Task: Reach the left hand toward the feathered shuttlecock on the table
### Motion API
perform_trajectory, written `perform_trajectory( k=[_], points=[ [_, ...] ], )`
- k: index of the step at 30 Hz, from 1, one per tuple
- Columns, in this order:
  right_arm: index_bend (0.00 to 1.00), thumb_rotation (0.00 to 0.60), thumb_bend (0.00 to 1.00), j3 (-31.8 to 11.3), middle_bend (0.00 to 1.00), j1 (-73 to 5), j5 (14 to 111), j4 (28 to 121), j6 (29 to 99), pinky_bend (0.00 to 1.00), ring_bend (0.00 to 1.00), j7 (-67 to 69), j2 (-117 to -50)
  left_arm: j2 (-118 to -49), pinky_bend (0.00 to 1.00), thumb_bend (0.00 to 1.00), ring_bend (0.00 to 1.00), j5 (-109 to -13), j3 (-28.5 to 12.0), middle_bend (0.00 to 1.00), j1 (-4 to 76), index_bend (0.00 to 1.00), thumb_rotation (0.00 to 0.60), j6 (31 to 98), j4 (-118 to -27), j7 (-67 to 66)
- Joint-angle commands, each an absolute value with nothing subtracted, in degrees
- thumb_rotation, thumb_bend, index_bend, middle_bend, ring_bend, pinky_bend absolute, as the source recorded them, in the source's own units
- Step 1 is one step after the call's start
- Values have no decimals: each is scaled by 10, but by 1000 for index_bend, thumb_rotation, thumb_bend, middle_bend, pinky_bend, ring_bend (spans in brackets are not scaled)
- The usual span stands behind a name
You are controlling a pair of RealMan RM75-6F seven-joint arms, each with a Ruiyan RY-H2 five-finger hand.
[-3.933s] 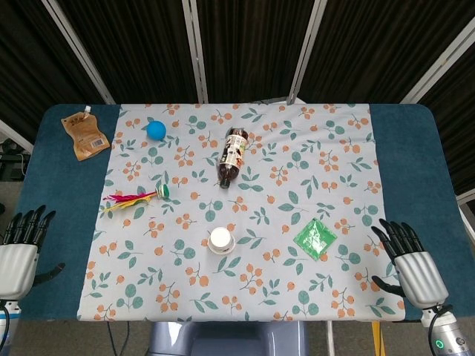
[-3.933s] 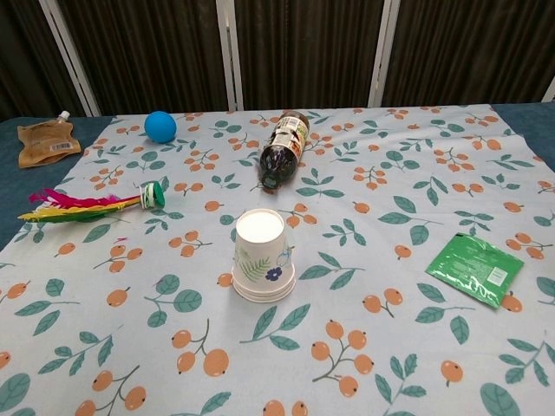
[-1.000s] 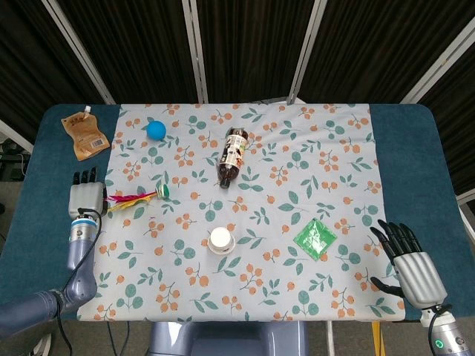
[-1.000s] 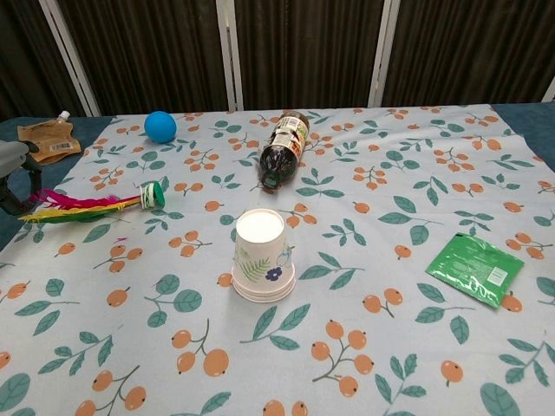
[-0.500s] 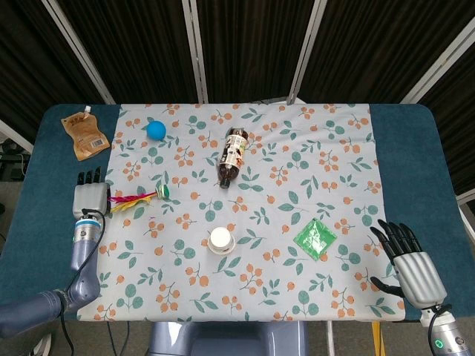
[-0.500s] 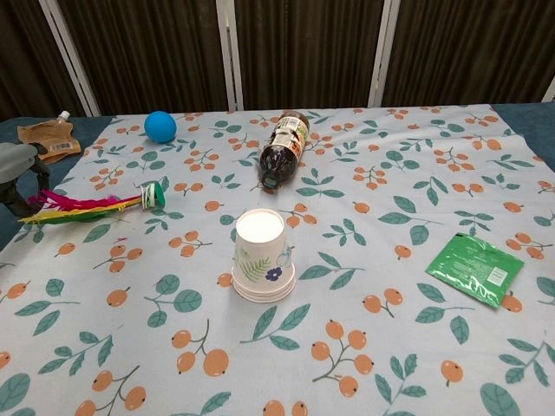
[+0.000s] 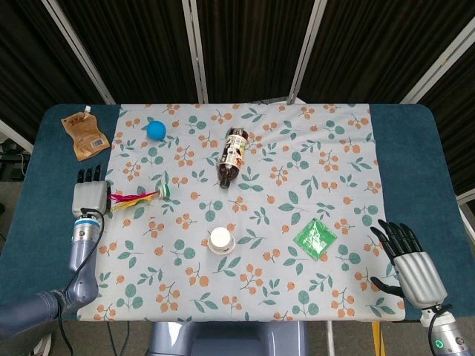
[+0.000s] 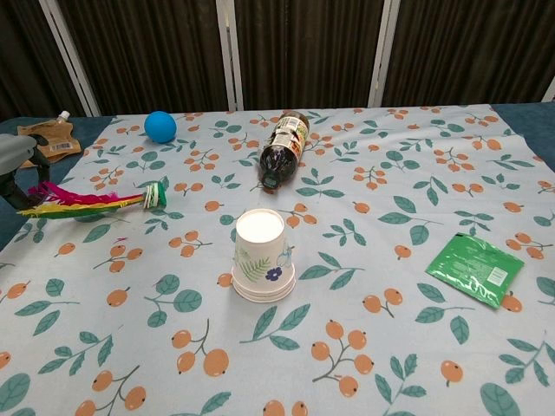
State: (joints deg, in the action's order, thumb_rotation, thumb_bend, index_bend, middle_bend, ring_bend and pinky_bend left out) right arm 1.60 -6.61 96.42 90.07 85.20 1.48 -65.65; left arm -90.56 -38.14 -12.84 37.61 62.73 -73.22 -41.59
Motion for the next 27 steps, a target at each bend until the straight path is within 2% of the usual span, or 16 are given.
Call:
perform_trajectory(
  k=[1,10,20,27],
  points=[
    [84,600,55,15,0,-66,964,900,853,0,0,14,-657,-876,0,502,0,-400,-130,0,378,594,600,640,-774,-422],
    [85,600,54,14,0,-65,964,899,855,0,0,9,-659,-780,0,502,0,-453,-127,0,393,616,600,675,-921,-472],
    [84,600,54,14,0,-65,964,899,854,0,0,10,-659,-708,0,503,0,-465,-131,0,404,619,600,697,-1025,-506],
    [85,600,54,14,0,-65,963,899,854,0,0,9,-659,-681,0,503,0,-489,-113,1,402,620,600,700,-1066,-502]
  ],
)
